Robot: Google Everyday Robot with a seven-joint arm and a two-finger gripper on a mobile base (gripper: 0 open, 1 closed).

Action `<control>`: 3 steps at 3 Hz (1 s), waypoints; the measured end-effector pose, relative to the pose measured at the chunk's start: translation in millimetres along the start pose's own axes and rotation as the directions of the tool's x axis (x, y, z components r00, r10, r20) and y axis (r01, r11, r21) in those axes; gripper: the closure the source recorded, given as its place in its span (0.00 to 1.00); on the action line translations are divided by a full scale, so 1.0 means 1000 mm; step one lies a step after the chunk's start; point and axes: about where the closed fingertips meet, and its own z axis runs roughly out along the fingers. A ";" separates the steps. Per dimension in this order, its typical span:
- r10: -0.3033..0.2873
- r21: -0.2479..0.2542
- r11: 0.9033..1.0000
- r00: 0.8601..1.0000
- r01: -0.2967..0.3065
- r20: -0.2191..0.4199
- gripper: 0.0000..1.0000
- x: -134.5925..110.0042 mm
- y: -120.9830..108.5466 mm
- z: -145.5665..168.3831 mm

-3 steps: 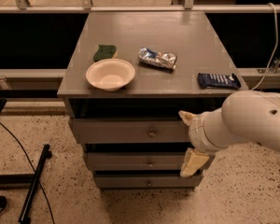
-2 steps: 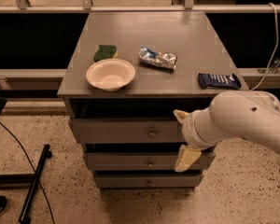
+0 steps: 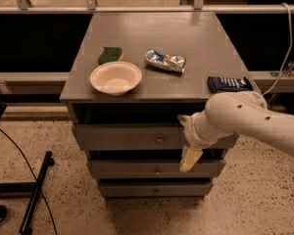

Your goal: Open top drawer

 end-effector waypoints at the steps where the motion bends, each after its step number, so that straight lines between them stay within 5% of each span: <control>1: -0.009 -0.018 1.000 1.000 0.009 -0.015 0.00 0.004 -0.016 0.019; 3: 0.014 -0.043 0.999 1.000 -0.015 -0.022 0.23 0.014 -0.035 0.036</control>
Offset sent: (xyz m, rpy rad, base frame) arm 0.0586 -0.0079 -0.0326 -0.0352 0.0578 -0.0096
